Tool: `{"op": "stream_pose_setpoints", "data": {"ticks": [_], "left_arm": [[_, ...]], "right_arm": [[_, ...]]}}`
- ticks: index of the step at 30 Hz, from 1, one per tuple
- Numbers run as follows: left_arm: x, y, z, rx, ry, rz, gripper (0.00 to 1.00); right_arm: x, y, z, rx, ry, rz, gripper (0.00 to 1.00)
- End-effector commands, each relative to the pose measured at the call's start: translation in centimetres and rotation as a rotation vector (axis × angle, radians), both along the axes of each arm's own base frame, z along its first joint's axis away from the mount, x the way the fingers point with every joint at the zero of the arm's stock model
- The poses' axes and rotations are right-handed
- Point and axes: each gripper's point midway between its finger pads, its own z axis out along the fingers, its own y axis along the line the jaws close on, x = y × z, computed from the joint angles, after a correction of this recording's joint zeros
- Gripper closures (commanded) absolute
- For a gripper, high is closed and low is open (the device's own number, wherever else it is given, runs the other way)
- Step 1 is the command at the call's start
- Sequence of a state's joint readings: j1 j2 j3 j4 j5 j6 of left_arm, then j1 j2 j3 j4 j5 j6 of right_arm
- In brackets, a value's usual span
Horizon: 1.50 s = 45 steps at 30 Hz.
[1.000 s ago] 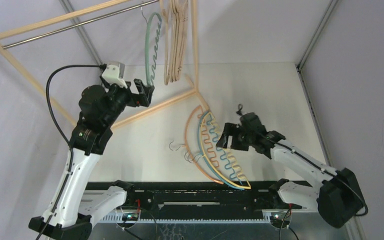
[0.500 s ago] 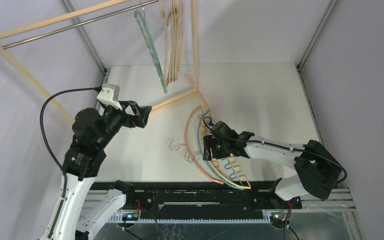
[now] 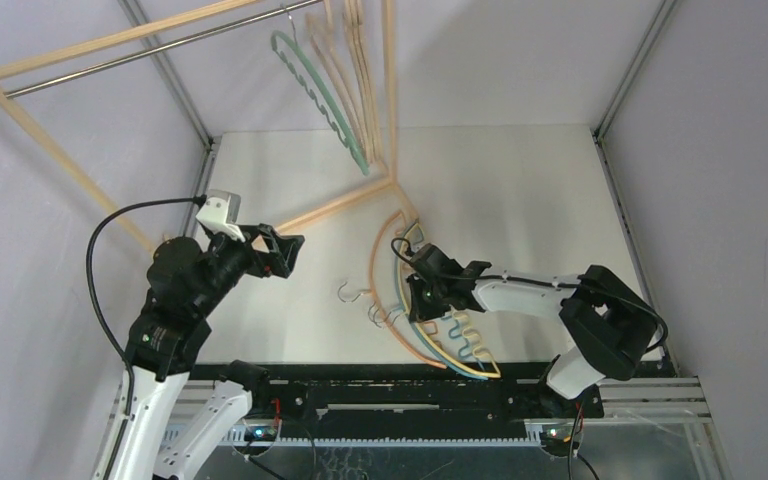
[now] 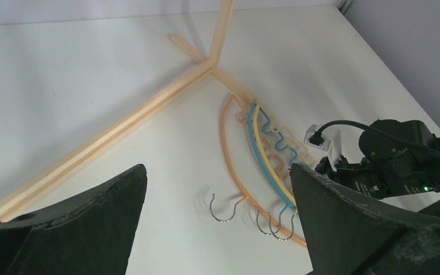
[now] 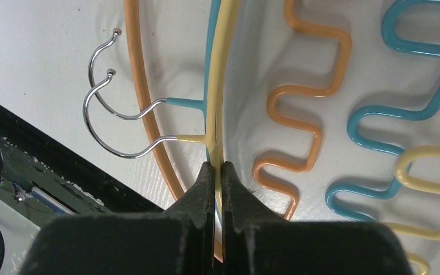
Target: Organize the hangers
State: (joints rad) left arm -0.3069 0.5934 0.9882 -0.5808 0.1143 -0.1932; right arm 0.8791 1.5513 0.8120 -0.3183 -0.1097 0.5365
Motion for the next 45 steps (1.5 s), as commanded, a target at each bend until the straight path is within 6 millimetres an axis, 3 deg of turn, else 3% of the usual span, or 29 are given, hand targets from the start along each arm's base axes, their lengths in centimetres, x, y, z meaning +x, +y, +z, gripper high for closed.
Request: {"op": "stream_pose_setpoints", "data": {"ticks": [1, 3, 6, 11, 16, 22, 27, 36, 45], "left_arm": [[-0.8, -0.4, 0.4, -0.036, -0.004, -0.026, 0.01], [-1.3, -0.8, 0.5, -0.046, 0.004, -0.055, 0.01], [-2.1, -1.4, 0.6, -0.07, 0.009, -0.095, 0.01], [-3.7, -2.7, 0.9, -0.111, 0.016, -0.186, 0.01], [-4.9, -4.5, -0.9, -0.156, 0.074, -0.297, 0.05], [-5.2, -5.9, -5.0, -0.253, 0.11, -0.354, 0.05], [-4.4, -6.4, -7.6, -0.283, 0.134, -0.329, 0.03], [-2.4, -7.8, -7.0, -0.268, 0.122, -0.297, 0.01], [-0.6, -7.6, -7.2, -0.261, 0.128, -0.197, 0.01]], "right_arm": [[1.2, 1.4, 2.7, 0.064, -0.074, -0.005, 1.0], [1.8, 2.2, 5.2, 0.131, -0.108, -0.008, 1.0], [3.0, 4.4, 10.6, 0.301, -0.163, -0.008, 1.0], [6.8, 7.3, 19.5, 0.551, -0.233, -0.075, 1.0], [11.8, 9.7, 24.0, 0.712, -0.193, -0.147, 1.0], [15.8, 12.8, 26.2, 0.837, -0.121, -0.18, 1.0], [16.9, 15.0, 28.6, 0.908, -0.084, -0.162, 1.0], [14.5, 17.8, 32.2, 1.024, -0.014, -0.11, 1.0], [11.9, 20.8, 33.5, 1.036, 0.021, -0.039, 1.0]]}}
